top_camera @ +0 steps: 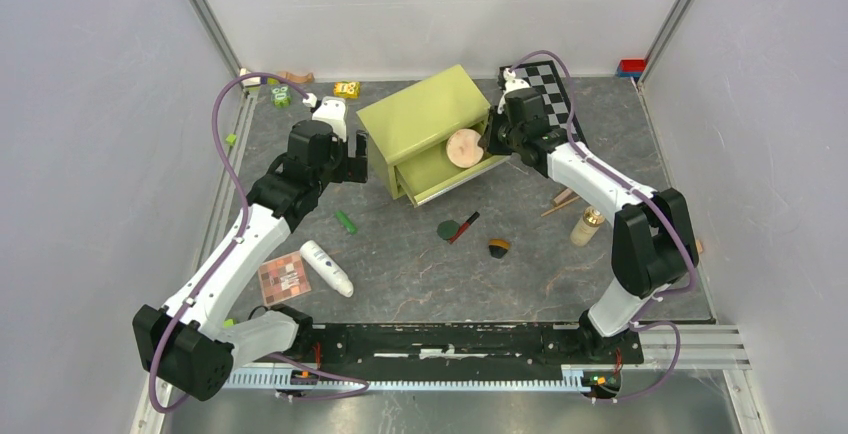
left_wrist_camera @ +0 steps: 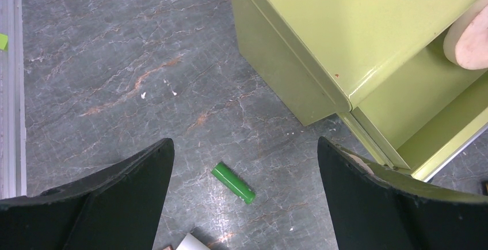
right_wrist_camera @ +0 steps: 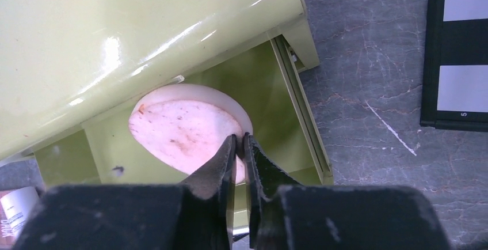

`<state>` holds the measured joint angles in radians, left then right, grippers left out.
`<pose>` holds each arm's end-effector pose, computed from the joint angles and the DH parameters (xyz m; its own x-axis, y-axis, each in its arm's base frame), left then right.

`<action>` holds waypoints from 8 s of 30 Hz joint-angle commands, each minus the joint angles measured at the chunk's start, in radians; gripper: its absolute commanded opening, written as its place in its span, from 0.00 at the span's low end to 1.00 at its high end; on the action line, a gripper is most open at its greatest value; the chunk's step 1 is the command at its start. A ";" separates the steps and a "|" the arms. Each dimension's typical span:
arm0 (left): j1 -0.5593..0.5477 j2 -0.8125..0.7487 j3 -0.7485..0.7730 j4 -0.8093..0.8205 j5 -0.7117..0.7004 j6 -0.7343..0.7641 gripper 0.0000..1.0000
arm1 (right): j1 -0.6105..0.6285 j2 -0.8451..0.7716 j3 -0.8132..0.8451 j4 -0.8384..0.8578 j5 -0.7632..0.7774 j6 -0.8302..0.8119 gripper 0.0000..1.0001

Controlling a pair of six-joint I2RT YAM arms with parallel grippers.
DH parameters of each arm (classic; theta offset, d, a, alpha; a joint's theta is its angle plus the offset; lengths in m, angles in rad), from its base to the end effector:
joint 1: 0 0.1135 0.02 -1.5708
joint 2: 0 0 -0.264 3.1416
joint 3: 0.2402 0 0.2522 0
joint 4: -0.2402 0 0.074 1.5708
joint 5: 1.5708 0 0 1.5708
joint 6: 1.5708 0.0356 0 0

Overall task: Organize the makeup
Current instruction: Place the makeup tool in the drawer, then pick up the makeup brush from the center of the board.

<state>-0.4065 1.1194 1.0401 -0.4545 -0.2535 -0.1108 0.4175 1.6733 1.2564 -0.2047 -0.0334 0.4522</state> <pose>0.2305 -0.0895 0.3363 -0.4849 0.0922 -0.8697 0.1317 0.9908 0.0316 0.3509 0.1569 0.2680 -0.6667 0.1820 -0.7227 -0.1542 0.9150 0.3727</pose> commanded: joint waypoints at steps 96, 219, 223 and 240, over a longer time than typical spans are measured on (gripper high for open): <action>-0.010 0.010 0.121 -0.105 0.078 -0.027 1.00 | 0.033 0.166 -0.031 0.313 -0.103 -0.061 0.32; -0.009 0.229 0.308 0.033 0.035 0.042 1.00 | -0.459 -0.049 -0.305 -0.090 0.071 -0.162 0.41; -0.008 0.228 0.308 0.033 0.033 0.045 1.00 | -0.459 -0.032 -0.305 -0.083 0.062 -0.160 0.41; -0.009 0.228 0.308 0.031 0.028 0.049 1.00 | -0.446 0.041 -0.272 -0.071 0.038 -0.158 0.40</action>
<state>-0.4122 1.3529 1.3262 -0.4397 -0.2295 -0.1036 -0.0364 1.6928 0.9497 -0.2924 0.0147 0.2913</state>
